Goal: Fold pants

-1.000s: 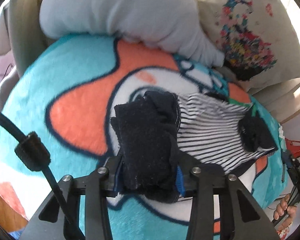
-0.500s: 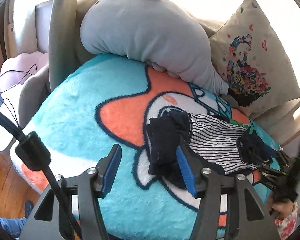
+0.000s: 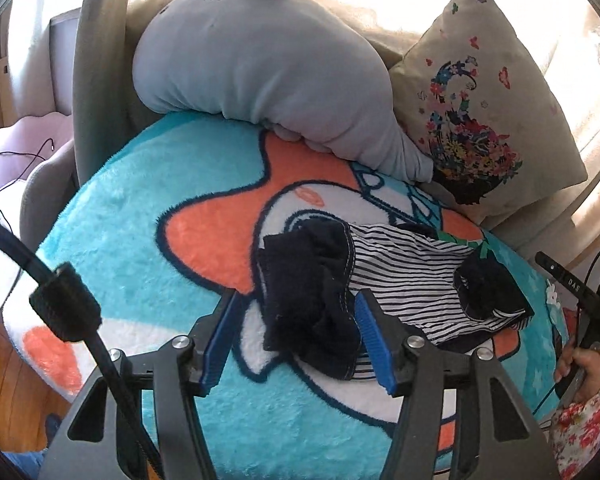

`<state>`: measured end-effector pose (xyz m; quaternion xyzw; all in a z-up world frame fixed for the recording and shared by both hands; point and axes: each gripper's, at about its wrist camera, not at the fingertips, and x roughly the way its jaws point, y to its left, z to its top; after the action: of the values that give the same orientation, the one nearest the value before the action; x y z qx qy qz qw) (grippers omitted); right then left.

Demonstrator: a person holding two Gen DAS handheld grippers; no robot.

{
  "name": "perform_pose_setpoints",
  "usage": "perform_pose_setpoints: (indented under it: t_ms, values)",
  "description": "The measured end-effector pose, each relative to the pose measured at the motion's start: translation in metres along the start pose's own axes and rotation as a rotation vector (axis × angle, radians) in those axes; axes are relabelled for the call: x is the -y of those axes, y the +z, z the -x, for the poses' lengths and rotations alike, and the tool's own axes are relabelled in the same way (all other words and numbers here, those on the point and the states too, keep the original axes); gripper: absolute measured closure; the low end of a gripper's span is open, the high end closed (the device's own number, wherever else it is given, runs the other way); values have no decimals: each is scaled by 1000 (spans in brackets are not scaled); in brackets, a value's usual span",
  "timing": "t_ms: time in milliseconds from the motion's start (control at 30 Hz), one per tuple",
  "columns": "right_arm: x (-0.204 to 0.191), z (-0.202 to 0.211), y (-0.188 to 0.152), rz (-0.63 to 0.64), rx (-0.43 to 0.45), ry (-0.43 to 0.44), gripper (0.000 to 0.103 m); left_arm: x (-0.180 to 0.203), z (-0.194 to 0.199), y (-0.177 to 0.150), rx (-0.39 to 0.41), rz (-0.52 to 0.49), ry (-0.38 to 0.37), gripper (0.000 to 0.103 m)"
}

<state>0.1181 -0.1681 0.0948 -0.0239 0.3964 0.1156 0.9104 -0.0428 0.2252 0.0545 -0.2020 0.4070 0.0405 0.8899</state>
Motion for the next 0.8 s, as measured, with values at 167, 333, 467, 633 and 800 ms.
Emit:
perform_pose_setpoints:
  t_ms: [167, 333, 467, 633, 800]
  values:
    - [34, -11, -12, -75, -40, 10, 95, 1, -12, 0, -23, 7, 20, 45]
    - [-41, 5, -25, 189, 1, 215, 39, 8, -24, 0, -36, 6, 33, 45]
    - [-88, -18, -27, 296, -56, 311, 39, 19, -29, -7, -47, -15, 38, 43]
    - [-117, -59, -41, 372, -149, 225, 40, 22, -25, -10, -27, -38, 55, 40]
    - [-99, -76, -42, 261, -183, 157, 86, 18, -27, -11, -33, -30, 47, 39]
